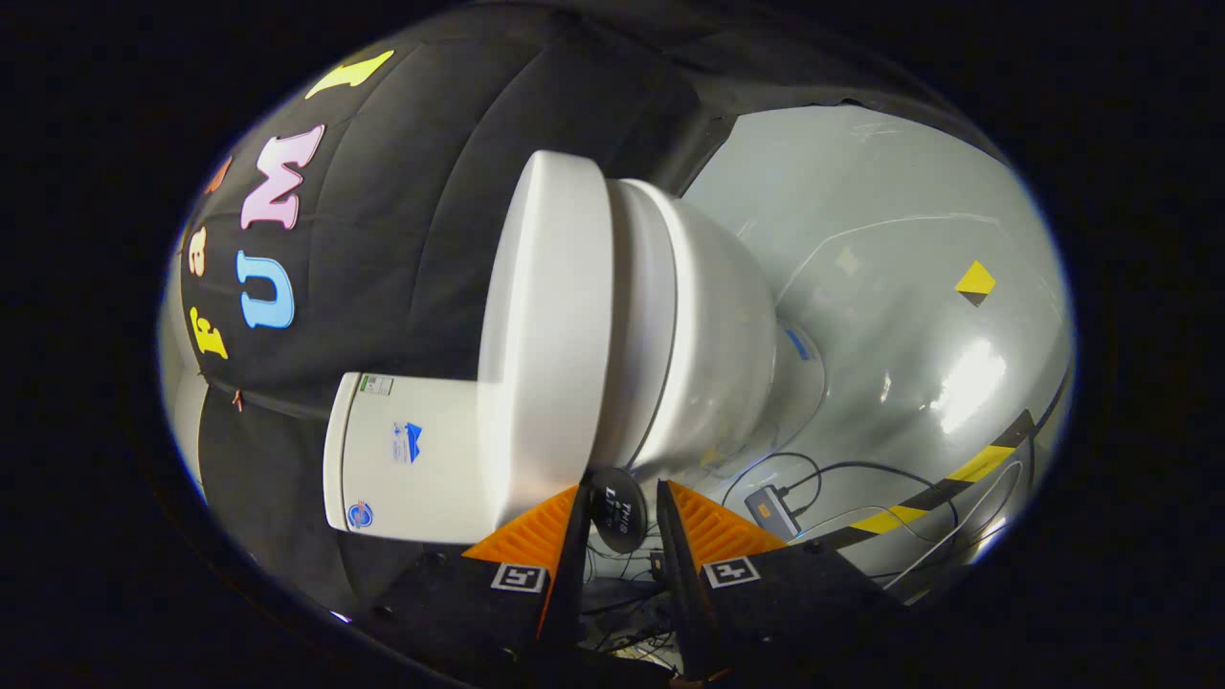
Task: Open the toilet lid.
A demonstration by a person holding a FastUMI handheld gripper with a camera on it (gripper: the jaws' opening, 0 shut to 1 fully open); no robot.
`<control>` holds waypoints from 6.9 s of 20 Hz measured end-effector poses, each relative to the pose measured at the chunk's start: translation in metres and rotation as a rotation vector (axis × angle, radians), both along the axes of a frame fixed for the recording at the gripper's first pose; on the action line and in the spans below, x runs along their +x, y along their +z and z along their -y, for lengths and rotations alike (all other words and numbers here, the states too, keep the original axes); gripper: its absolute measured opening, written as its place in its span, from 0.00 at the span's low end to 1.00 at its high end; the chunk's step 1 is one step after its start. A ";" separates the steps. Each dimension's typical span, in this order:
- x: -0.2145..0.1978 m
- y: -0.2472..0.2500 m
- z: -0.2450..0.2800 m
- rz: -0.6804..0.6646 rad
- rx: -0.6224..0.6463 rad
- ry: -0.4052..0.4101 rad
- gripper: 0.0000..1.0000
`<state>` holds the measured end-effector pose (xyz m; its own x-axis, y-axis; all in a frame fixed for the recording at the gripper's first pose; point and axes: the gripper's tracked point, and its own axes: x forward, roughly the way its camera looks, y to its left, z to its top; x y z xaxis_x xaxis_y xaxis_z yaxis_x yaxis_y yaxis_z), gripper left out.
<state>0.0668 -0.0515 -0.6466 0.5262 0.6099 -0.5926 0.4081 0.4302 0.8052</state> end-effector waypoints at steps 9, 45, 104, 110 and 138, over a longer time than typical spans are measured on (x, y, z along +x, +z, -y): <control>0.009 0.012 -0.001 0.026 -0.022 -0.031 0.12; 0.035 0.208 -0.077 0.226 -0.741 0.091 0.05; 0.033 0.306 -0.339 0.608 -1.172 0.366 0.05; 0.026 0.305 -0.334 0.592 -1.147 0.374 0.34; 0.059 0.501 -0.209 0.871 -1.147 0.053 0.97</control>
<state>0.1262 0.1570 -0.1459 0.9617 0.0566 -0.2682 -0.0611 0.9981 -0.0087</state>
